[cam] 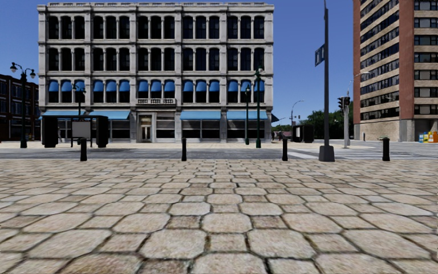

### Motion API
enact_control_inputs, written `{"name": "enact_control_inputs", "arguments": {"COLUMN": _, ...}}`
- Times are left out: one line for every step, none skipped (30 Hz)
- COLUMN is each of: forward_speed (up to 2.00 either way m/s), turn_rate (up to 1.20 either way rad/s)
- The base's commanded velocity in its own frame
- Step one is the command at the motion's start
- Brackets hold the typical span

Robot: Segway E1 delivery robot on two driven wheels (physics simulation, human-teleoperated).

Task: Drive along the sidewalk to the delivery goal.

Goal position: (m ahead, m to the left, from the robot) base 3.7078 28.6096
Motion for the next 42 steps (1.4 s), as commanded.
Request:
{"name": "enact_control_inputs", "arguments": {"forward_speed": 2.0, "turn_rate": 0.0}}
{"name": "enact_control_inputs", "arguments": {"forward_speed": 2.0, "turn_rate": 0.0}}
{"name": "enact_control_inputs", "arguments": {"forward_speed": 2.0, "turn_rate": 0.0}}
{"name": "enact_control_inputs", "arguments": {"forward_speed": 2.0, "turn_rate": 0.0}}
{"name": "enact_control_inputs", "arguments": {"forward_speed": 2.0, "turn_rate": 0.0}}
{"name": "enact_control_inputs", "arguments": {"forward_speed": 2.0, "turn_rate": 0.0}}
{"name": "enact_control_inputs", "arguments": {"forward_speed": 2.0, "turn_rate": 0.0}}
{"name": "enact_control_inputs", "arguments": {"forward_speed": 2.0, "turn_rate": 0.0}}
{"name": "enact_control_inputs", "arguments": {"forward_speed": 2.0, "turn_rate": 0.0}}
{"name": "enact_control_inputs", "arguments": {"forward_speed": 2.0, "turn_rate": 0.0}}
{"name": "enact_control_inputs", "arguments": {"forward_speed": 2.0, "turn_rate": 0.0}}
{"name": "enact_control_inputs", "arguments": {"forward_speed": 2.0, "turn_rate": 0.0}}
{"name": "enact_control_inputs", "arguments": {"forward_speed": 2.0, "turn_rate": 0.0}}
{"name": "enact_control_inputs", "arguments": {"forward_speed": 2.0, "turn_rate": 0.0}}
{"name": "enact_control_inputs", "arguments": {"forward_speed": 2.0, "turn_rate": 0.0}}
{"name": "enact_control_inputs", "arguments": {"forward_speed": 2.0, "turn_rate": 0.0}}
{"name": "enact_control_inputs", "arguments": {"forward_speed": 2.0, "turn_rate": 0.0}}
{"name": "enact_control_inputs", "arguments": {"forward_speed": 2.0, "turn_rate": 0.0}}
{"name": "enact_control_inputs", "arguments": {"forward_speed": 2.0, "turn_rate": 0.0}}
{"name": "enact_control_inputs", "arguments": {"forward_speed": 2.0, "turn_rate": 0.0}}
{"name": "enact_control_inputs", "arguments": {"forward_speed": 2.0, "turn_rate": 0.0}}
{"name": "enact_control_inputs", "arguments": {"forward_speed": 2.0, "turn_rate": 0.0}}
{"name": "enact_control_inputs", "arguments": {"forward_speed": 2.0, "turn_rate": 0.0}}
{"name": "enact_control_inputs", "arguments": {"forward_speed": 2.0, "turn_rate": 0.0}}
{"name": "enact_control_inputs", "arguments": {"forward_speed": 2.0, "turn_rate": 0.0}}
{"name": "enact_control_inputs", "arguments": {"forward_speed": 2.0, "turn_rate": 0.0}}
{"name": "enact_control_inputs", "arguments": {"forward_speed": 2.0, "turn_rate": 0.0}}
{"name": "enact_control_inputs", "arguments": {"forward_speed": 2.0, "turn_rate": 0.0}}
{"name": "enact_control_inputs", "arguments": {"forward_speed": 2.0, "turn_rate": 0.04}}
{"name": "enact_control_inputs", "arguments": {"forward_speed": 2.0, "turn_rate": 0.04}}
{"name": "enact_control_inputs", "arguments": {"forward_speed": 2.0, "turn_rate": 0.16}}
{"name": "enact_control_inputs", "arguments": {"forward_speed": 2.0, "turn_rate": 0.23}}
{"name": "enact_control_inputs", "arguments": {"forward_speed": 2.0, "turn_rate": 0.38}}
{"name": "enact_control_inputs", "arguments": {"forward_speed": 2.0, "turn_rate": 0.38}}
{"name": "enact_control_inputs", "arguments": {"forward_speed": 2.0, "turn_rate": 0.56}}
{"name": "enact_control_inputs", "arguments": {"forward_speed": 2.0, "turn_rate": 0.83}}
{"name": "enact_control_inputs", "arguments": {"forward_speed": 2.0, "turn_rate": 1.06}}
{"name": "enact_control_inputs", "arguments": {"forward_speed": 2.0, "turn_rate": 1.2}}
{"name": "enact_control_inputs", "arguments": {"forward_speed": 2.0, "turn_rate": 1.2}}
{"name": "enact_control_inputs", "arguments": {"forward_speed": 2.0, "turn_rate": 1.2}}
{"name": "enact_control_inputs", "arguments": {"forward_speed": 2.0, "turn_rate": 1.2}}
{"name": "enact_control_inputs", "arguments": {"forward_speed": 2.0, "turn_rate": 1.2}}
